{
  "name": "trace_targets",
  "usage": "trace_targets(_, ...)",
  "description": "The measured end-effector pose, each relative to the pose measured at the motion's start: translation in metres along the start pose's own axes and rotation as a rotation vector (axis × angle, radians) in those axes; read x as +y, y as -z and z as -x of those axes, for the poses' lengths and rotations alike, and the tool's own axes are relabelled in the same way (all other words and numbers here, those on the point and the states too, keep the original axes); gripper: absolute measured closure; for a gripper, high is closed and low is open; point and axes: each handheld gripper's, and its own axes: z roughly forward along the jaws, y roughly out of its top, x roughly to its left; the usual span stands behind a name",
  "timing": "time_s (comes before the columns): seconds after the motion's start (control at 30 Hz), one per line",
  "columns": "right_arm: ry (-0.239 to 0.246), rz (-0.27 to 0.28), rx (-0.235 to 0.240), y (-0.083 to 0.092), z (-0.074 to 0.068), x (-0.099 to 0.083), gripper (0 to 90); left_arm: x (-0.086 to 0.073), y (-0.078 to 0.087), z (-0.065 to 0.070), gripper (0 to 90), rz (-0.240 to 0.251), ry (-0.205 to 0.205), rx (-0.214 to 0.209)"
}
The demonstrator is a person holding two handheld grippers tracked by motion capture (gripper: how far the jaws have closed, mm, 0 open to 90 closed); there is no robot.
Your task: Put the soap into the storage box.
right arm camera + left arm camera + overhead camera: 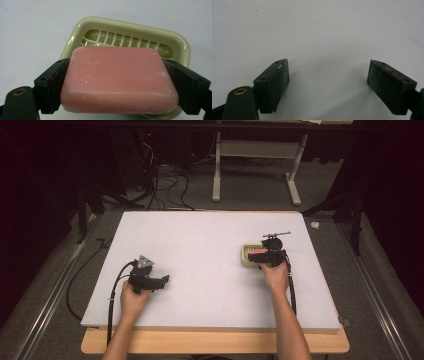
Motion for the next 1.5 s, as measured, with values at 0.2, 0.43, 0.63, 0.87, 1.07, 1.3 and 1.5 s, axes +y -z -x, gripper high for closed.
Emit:
trace_targets(0.2, -0.004, 0.008, 0.000, 0.001, 0.001, 0.000, 12.8, 0.000, 0.000, 0.000, 18.4, 0.000, 0.000, 0.000)
trace_targets(0.43, -0.005, 0.033, -0.006, 0.007, 0.003, 0.001, 12.7, 0.000, 0.000, 0.000, 18.5, 0.001, 0.002, -0.002)
trace_targets(0.63, -0.004, 0.058, -0.002, 0.009, 0.004, 0.001, 12.3, 0.000, 0.000, 0.000, 18.5, 0.001, 0.002, -0.003)
trace_targets(0.87, -0.001, 0.069, 0.001, 0.013, 0.004, 0.000, 12.2, 0.000, 0.000, 0.000, 18.5, 0.002, 0.003, -0.003)
trace_targets(1.07, 0.000, 0.086, -0.001, 0.017, 0.004, 0.000, 12.5, 0.000, 0.000, 0.000, 18.5, 0.002, 0.003, -0.003)
trace_targets(1.3, 0.004, 0.095, -0.002, 0.023, 0.007, -0.001, 12.6, 0.000, 0.000, 0.000, 18.5, 0.002, 0.003, -0.003)
trace_targets(1.5, 0.019, 0.109, -0.004, 0.031, 0.006, -0.002, 14.1, 0.000, 0.000, 0.000, 18.5, 0.001, 0.002, -0.003)
